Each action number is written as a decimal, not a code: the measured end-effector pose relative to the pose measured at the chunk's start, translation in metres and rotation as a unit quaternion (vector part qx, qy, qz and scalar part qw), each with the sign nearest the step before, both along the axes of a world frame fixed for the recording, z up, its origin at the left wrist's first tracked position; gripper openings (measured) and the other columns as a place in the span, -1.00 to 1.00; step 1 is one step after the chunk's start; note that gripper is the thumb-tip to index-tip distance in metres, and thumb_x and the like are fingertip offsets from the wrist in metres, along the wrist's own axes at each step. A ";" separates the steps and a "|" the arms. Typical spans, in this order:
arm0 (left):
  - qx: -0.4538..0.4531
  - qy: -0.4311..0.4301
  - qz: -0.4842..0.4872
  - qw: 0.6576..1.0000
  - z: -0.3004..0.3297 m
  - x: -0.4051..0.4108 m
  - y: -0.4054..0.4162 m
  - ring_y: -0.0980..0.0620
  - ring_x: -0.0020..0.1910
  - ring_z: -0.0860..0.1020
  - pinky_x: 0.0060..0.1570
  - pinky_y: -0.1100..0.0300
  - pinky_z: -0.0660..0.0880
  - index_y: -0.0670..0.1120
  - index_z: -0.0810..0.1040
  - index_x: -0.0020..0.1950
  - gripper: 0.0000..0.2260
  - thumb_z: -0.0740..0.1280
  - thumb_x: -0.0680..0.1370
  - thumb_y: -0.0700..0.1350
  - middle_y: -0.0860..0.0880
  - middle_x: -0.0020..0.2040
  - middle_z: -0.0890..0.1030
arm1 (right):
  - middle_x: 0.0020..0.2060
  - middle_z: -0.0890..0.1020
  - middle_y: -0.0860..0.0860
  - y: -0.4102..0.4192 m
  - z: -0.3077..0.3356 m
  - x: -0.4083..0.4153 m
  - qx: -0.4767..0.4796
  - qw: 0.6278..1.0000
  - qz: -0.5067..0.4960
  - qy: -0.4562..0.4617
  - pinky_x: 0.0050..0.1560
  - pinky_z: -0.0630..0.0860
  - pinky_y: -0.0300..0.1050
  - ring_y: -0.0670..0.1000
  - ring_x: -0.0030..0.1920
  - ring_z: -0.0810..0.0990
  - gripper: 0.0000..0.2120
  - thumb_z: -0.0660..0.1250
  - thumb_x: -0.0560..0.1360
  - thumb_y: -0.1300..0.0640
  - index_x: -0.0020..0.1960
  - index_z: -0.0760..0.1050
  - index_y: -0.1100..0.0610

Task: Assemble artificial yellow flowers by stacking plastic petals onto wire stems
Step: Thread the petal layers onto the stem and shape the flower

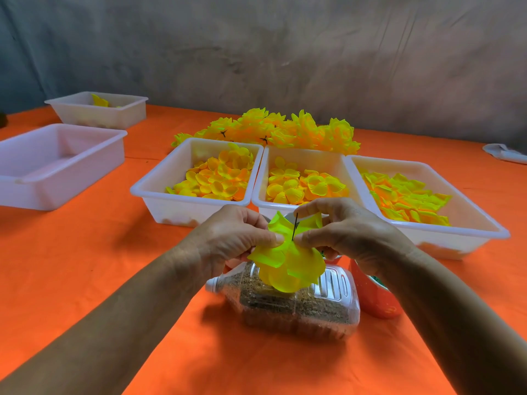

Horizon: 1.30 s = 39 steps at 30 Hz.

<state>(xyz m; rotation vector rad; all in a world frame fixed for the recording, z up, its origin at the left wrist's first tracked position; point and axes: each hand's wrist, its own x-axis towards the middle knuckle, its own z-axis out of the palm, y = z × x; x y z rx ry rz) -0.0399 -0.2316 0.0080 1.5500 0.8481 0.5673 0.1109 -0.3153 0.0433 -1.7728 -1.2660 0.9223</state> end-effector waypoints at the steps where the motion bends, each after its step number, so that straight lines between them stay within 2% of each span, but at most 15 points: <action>1: 0.004 0.003 0.000 1.000 0.000 0.000 0.000 0.01 -0.39 0.44 -0.38 0.25 0.31 -0.11 0.48 -0.37 -0.78 0.49 0.37 -0.22 -0.04 -0.44 0.52 | -0.32 0.52 0.07 0.001 0.001 0.000 -0.003 1.000 -0.001 -0.003 -0.52 0.35 -0.29 -0.14 -0.51 0.45 -0.62 0.46 0.37 0.33 0.17 0.53 0.16; 3: 0.007 0.004 0.001 1.000 0.000 0.001 0.001 0.00 -0.38 0.46 -0.39 0.25 0.34 -0.12 0.49 -0.37 -0.79 0.50 0.37 -0.23 -0.07 -0.41 0.53 | -0.36 0.53 0.05 0.003 0.002 0.001 -0.011 1.000 -0.001 -0.010 -0.50 0.35 -0.26 -0.12 -0.49 0.45 -0.61 0.46 0.36 0.33 0.17 0.54 0.16; 6: 0.015 0.010 0.001 1.000 -0.001 0.001 0.001 0.02 -0.39 0.46 -0.45 0.29 0.35 -0.13 0.50 -0.37 -0.79 0.49 0.37 -0.25 -0.09 -0.39 0.53 | -0.54 0.50 -0.06 0.006 0.003 0.002 -0.017 1.000 -0.001 -0.013 -0.55 0.34 -0.33 -0.17 -0.59 0.42 -0.61 0.47 0.35 0.34 0.16 0.55 0.16; 9: 0.030 0.009 0.007 0.999 -0.002 0.002 -0.001 0.12 -0.50 0.45 -0.52 0.37 0.35 -0.16 0.49 -0.38 -0.79 0.47 0.37 -0.32 -0.04 -0.47 0.50 | -0.51 0.46 -0.04 0.007 -0.004 0.001 -0.026 0.999 -0.006 -0.025 -0.56 0.32 -0.34 -0.18 -0.61 0.39 -0.60 0.46 0.34 0.36 0.16 0.54 0.17; 13: 0.020 0.008 0.010 1.000 -0.006 0.002 -0.003 0.17 -0.56 0.46 -0.55 0.39 0.35 -0.15 0.45 -0.39 -0.75 0.47 0.38 -0.33 0.02 -0.54 0.48 | -0.64 0.38 -0.10 0.005 -0.013 0.001 -0.029 1.000 -0.007 0.006 -0.58 0.29 -0.38 -0.14 -0.60 0.33 -0.62 0.45 0.36 0.37 0.15 0.54 0.20; 16: 0.005 0.016 0.016 1.000 -0.006 0.002 0.000 0.06 -0.47 0.45 -0.47 0.31 0.31 -0.15 0.46 -0.37 -0.77 0.48 0.38 -0.29 -0.08 -0.44 0.48 | -0.69 0.40 -0.16 0.005 -0.014 0.004 -0.026 1.000 -0.006 0.007 -0.58 0.31 -0.38 -0.19 -0.62 0.37 -0.65 0.46 0.36 0.35 0.11 0.54 0.14; 19: -0.003 0.044 0.010 0.999 -0.005 0.002 0.001 0.01 -0.42 0.34 -0.41 0.24 0.19 -0.12 0.43 -0.37 -0.75 0.49 0.38 -0.24 -0.15 -0.36 0.41 | -0.69 0.42 -0.22 0.007 -0.015 0.007 -0.029 0.999 -0.001 0.022 -0.59 0.32 -0.39 -0.26 -0.64 0.39 -0.67 0.47 0.36 0.34 0.06 0.53 0.10; 22: -0.028 0.062 -0.013 0.998 -0.006 0.001 0.001 0.06 -0.45 0.33 -0.51 0.31 0.25 -0.14 0.43 -0.31 -0.78 0.47 0.41 -0.23 -0.13 -0.35 0.40 | -0.66 0.44 -0.19 0.005 -0.016 0.008 -0.025 0.999 -0.007 0.025 -0.56 0.35 -0.36 -0.22 -0.60 0.40 -0.64 0.49 0.34 0.32 0.10 0.54 0.11; 24: -0.018 0.064 -0.009 0.998 -0.008 0.001 -0.001 0.08 -0.45 0.34 -0.50 0.32 0.28 -0.16 0.45 -0.27 -0.80 0.48 0.40 -0.22 -0.14 -0.33 0.40 | -0.55 0.47 -0.12 0.004 -0.017 0.008 -0.021 0.999 -0.020 0.026 -0.55 0.35 -0.34 -0.15 -0.53 0.43 -0.58 0.51 0.33 0.30 0.14 0.52 0.14; 26: 0.039 0.038 0.025 0.998 -0.009 0.000 -0.003 0.12 -0.46 0.37 -0.49 0.35 0.33 -0.16 0.49 -0.24 -0.80 0.51 0.36 -0.25 -0.09 -0.36 0.43 | -0.51 0.47 -0.08 0.003 -0.018 0.008 -0.022 0.999 -0.026 0.028 -0.52 0.34 -0.31 -0.11 -0.51 0.45 -0.54 0.53 0.31 0.28 0.16 0.50 0.14; 29: 0.178 -0.019 0.059 0.982 -0.006 -0.002 -0.009 0.14 -0.34 0.44 -0.27 0.33 0.44 -0.01 0.59 -0.12 -0.72 0.54 0.30 -0.31 0.01 -0.25 0.52 | -0.64 0.47 -0.11 0.003 -0.021 0.009 -0.022 0.999 -0.020 0.044 -0.48 0.32 -0.29 -0.14 -0.56 0.47 -0.65 0.52 0.32 0.27 0.02 0.50 0.06; 31: 0.278 -0.023 0.062 0.958 -0.005 -0.002 -0.013 0.22 -0.22 0.47 -0.14 0.45 0.40 0.13 0.59 -0.06 -0.63 0.53 0.30 -0.28 0.07 -0.11 0.54 | -0.65 0.46 -0.11 0.003 -0.022 0.010 -0.019 0.998 -0.015 0.054 -0.43 0.32 -0.26 -0.13 -0.55 0.46 -0.70 0.51 0.33 0.28 -0.09 0.48 0.01; 34: 0.369 -0.022 0.067 0.927 -0.006 0.000 -0.018 0.30 -0.01 0.46 0.01 0.57 0.30 0.24 0.51 0.09 -0.48 0.52 0.31 -0.28 0.10 0.08 0.47 | -0.62 0.46 -0.10 0.004 -0.022 0.010 -0.017 0.998 -0.018 0.059 -0.42 0.32 -0.24 -0.08 -0.51 0.45 -0.66 0.51 0.32 0.29 -0.02 0.47 0.02; 37: 0.410 -0.045 0.048 0.910 -0.008 0.000 -0.019 0.23 0.14 0.45 0.12 0.52 0.29 0.20 0.56 0.04 -0.62 0.50 0.31 -0.14 0.11 0.11 0.49 | -0.60 0.45 -0.08 0.004 -0.023 0.010 -0.019 0.998 -0.024 0.059 -0.43 0.32 -0.24 -0.08 -0.50 0.45 -0.64 0.53 0.31 0.28 -0.01 0.47 0.04; 39: 0.408 -0.040 0.030 0.912 -0.011 0.001 -0.019 0.15 0.12 0.50 0.14 0.36 0.38 0.11 0.65 -0.10 -0.79 0.54 0.31 0.01 0.14 0.02 0.57 | -0.54 0.49 -0.05 0.004 -0.022 0.011 -0.023 0.998 -0.026 0.053 -0.43 0.34 -0.25 -0.09 -0.49 0.46 -0.65 0.54 0.30 0.26 0.00 0.49 0.04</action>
